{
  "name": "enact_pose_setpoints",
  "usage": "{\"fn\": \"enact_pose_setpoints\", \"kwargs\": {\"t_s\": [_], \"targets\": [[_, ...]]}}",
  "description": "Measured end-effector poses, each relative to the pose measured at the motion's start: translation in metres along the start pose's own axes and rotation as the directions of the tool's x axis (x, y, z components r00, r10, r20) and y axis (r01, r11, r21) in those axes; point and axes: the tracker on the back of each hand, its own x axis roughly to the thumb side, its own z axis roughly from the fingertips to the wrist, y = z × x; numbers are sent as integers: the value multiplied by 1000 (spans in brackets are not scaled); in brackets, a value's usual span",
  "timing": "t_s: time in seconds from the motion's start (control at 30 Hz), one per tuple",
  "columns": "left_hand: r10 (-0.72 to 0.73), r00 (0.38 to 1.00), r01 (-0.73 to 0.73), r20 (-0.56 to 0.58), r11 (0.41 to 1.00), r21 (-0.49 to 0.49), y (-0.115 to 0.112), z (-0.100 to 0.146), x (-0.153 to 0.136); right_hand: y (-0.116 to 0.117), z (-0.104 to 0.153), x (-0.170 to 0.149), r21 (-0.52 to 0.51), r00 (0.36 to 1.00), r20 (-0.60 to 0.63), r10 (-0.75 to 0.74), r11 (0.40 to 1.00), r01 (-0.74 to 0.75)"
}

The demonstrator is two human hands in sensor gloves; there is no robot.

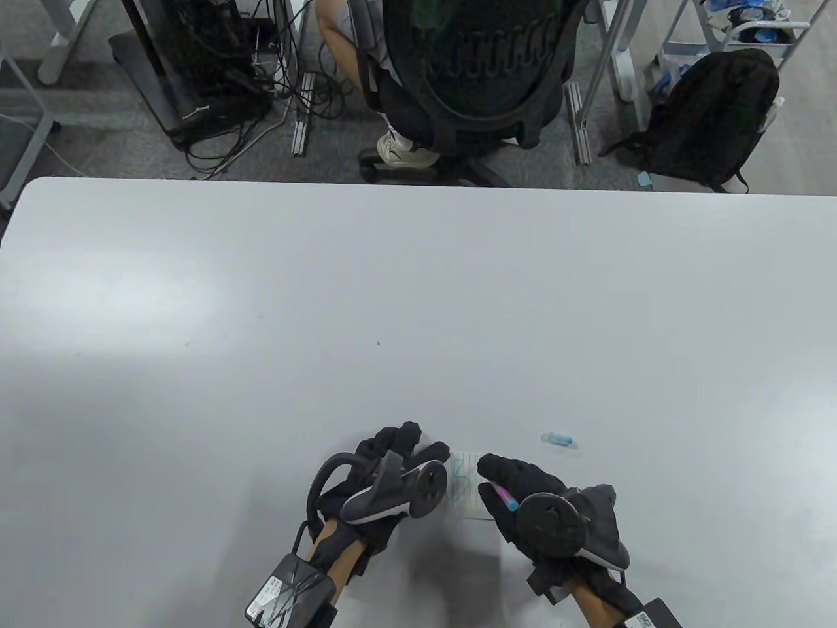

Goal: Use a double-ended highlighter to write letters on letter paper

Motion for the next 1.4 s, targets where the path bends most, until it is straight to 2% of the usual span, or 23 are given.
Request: {"fn": "enact_pose_setpoints", "kwargs": {"t_s": [0.33, 1.4], "targets": [[-47, 997, 49, 55, 998, -39, -2, -1, 11, 5, -3, -5, 8, 999, -27, 29, 1000, -29], [-108, 991, 113, 80, 992, -61, -4, -2, 18, 5, -6, -5, 23, 999, -41, 21, 1000, -20]]}}
